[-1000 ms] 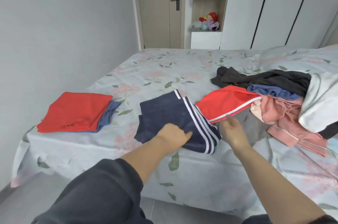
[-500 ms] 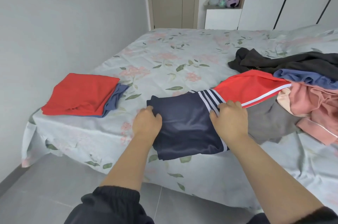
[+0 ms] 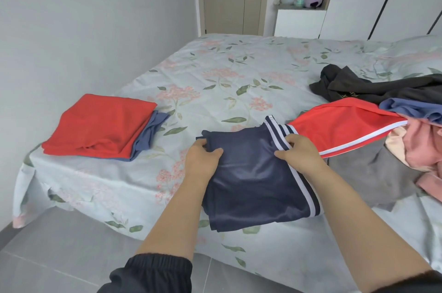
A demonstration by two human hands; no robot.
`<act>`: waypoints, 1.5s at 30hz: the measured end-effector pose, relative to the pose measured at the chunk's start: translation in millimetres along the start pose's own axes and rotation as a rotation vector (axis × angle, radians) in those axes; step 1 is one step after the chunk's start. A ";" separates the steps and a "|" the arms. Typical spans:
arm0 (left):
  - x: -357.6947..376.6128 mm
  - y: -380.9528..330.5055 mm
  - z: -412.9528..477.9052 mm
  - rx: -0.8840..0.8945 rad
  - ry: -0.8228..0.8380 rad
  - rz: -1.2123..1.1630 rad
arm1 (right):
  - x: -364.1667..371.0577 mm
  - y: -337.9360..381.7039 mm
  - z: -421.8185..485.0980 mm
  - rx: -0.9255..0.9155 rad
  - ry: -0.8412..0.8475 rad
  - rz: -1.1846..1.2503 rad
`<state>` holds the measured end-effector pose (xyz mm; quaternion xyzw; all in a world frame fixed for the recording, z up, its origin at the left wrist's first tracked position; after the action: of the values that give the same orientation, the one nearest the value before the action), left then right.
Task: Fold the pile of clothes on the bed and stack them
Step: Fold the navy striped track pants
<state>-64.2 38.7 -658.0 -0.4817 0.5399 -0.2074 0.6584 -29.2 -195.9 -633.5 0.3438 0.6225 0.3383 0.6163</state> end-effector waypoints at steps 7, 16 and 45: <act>3.7 2.9 -0.6 -0.141 0.098 -0.218 | -11.3 -7.0 -1.1 0.129 0.011 0.242; 11.8 -4.8 -25.9 -0.257 0.663 -0.347 | -31.7 -20.7 -30.3 0.353 0.594 0.233; 2.6 -30.6 3.1 0.304 0.090 0.140 | -39.1 8.5 -2.1 -0.137 0.303 0.575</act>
<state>-53.0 24.1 -633.3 -0.3280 0.5634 -0.2618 0.7116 -31.1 -224.4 -605.4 0.4088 0.5603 0.5868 0.4178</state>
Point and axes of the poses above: each hand's wrist, its own z-axis towards the middle knuckle, its own x-axis out of the palm, y = z × x, the point moved 5 cm from there along z, towards the middle knuckle, and after that the axes turned 7 degrees about z, right-handed, at the moved point
